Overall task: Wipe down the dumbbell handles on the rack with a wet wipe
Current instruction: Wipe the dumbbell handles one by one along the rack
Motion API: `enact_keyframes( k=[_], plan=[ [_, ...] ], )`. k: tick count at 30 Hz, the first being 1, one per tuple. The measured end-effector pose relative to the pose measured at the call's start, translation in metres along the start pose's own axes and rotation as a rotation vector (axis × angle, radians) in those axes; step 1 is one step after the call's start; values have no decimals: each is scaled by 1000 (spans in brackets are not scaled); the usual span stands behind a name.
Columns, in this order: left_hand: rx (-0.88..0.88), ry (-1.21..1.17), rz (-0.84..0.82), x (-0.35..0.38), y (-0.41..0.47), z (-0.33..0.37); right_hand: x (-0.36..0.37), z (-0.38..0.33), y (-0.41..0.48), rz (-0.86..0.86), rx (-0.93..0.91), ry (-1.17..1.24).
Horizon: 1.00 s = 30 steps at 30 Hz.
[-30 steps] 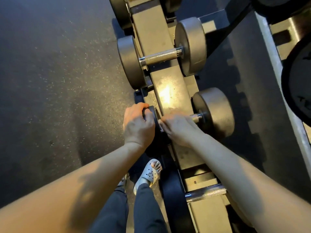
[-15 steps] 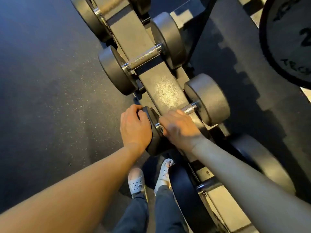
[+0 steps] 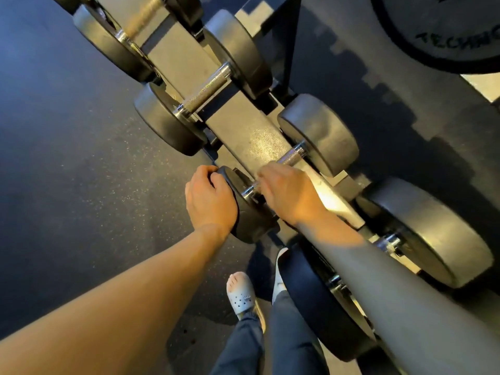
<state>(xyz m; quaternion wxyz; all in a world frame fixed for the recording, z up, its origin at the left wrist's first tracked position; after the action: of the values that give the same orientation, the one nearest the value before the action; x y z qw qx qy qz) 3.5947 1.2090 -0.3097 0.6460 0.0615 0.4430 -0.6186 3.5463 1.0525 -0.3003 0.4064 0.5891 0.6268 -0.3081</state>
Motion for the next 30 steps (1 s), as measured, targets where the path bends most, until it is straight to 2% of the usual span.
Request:
enact_keyframes(
  k=[2, 4, 7, 9, 11, 13, 15, 18, 21, 23, 25, 28, 30],
  plan=[
    [-3, -6, -8, 0, 0, 0, -16, 12, 11, -23, 147, -175],
    [-2, -12, -8, 0, -1, 1, -17, 3, 23, -180, 188, -242],
    [4, -19, -11, -1, -2, 1, -4, -32, 40, -537, -69, -243],
    [14, -33, -12, -2, -2, 1, -12, -27, 52, -613, -113, -358],
    [18, -42, -20, -3, -2, 1, -25, -9, 63, -617, -77, -526],
    [16, -49, -22, -3, -2, 0, -27, 3, 63, -626, -45, -550],
    [23, -48, -16, -3, -3, -1, -17, 6, 53, -593, -26, -465],
    [19, -50, -6, -3, -3, 0, -2, 0, 35, -439, -61, -269],
    [23, -50, -6, -2, -2, 1, 7, -10, 27, -504, -162, -45],
    [22, -47, -16, -2, -3, 1, 6, -1, 32, -565, -243, -49],
    [18, -42, -33, -3, -4, 2, 1, 15, 38, -568, -261, -160],
    [21, -30, -44, -5, -5, 3, -12, 29, 41, -378, -228, -303],
    [25, -19, -48, -5, -5, 3, -17, 23, 37, -201, -175, -284]
  ],
)
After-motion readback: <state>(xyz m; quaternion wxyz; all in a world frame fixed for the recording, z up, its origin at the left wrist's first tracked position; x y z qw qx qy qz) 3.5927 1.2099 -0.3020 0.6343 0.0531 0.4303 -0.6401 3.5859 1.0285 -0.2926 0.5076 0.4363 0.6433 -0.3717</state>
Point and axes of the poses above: each hand's wrist, its own y-axis towards the middle knuckle, its own x-axis out of the palm, z = x × y, the point moved 4 cm from there along y, towards the middle knuckle, and after that the axes turned 13 degrees about -x, right-handed, at the moved point
